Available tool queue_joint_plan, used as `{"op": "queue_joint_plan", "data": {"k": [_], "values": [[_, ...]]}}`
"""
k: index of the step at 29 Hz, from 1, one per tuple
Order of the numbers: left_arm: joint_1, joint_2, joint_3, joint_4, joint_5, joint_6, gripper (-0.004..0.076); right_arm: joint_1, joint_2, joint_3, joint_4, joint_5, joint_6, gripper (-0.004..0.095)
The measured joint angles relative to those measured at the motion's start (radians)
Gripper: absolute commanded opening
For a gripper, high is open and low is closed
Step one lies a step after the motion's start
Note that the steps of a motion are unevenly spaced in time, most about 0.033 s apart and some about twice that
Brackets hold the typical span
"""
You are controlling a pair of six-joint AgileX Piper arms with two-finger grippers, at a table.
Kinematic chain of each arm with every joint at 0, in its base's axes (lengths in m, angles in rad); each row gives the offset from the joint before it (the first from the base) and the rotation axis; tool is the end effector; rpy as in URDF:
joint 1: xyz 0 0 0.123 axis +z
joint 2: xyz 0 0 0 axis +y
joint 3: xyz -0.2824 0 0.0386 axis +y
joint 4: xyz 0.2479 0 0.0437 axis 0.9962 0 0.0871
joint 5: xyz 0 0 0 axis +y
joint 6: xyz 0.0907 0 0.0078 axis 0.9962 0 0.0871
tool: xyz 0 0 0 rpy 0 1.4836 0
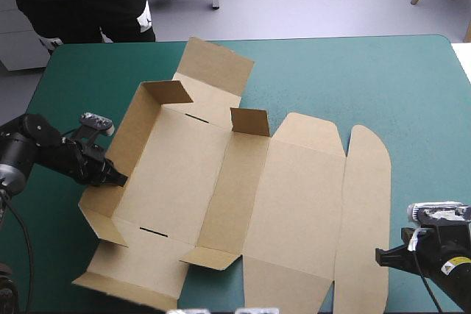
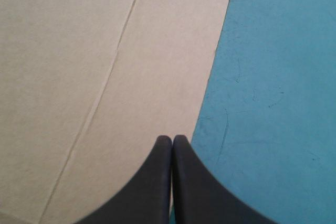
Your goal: Fold the box
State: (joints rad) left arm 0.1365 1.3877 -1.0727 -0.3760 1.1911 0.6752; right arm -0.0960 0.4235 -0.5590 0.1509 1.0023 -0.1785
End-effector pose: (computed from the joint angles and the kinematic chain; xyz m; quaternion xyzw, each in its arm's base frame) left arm 0.2527 0.0033 0.2882 0.2068 0.9591 -0.1344 0.1389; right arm 0.0634 0.0055 0.2878 -0.0250 0.9199 0.0210 0.3908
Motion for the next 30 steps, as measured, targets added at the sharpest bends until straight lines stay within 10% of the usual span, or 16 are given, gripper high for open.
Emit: {"op": "queue_joint_plan", "data": {"k": [30], "values": [[-0.767,0.217,-0.246,0.865,-0.734,-0.022,-0.001,0.0,0.0,0.0,0.0,0.0,0.0,-0.0019]]}}
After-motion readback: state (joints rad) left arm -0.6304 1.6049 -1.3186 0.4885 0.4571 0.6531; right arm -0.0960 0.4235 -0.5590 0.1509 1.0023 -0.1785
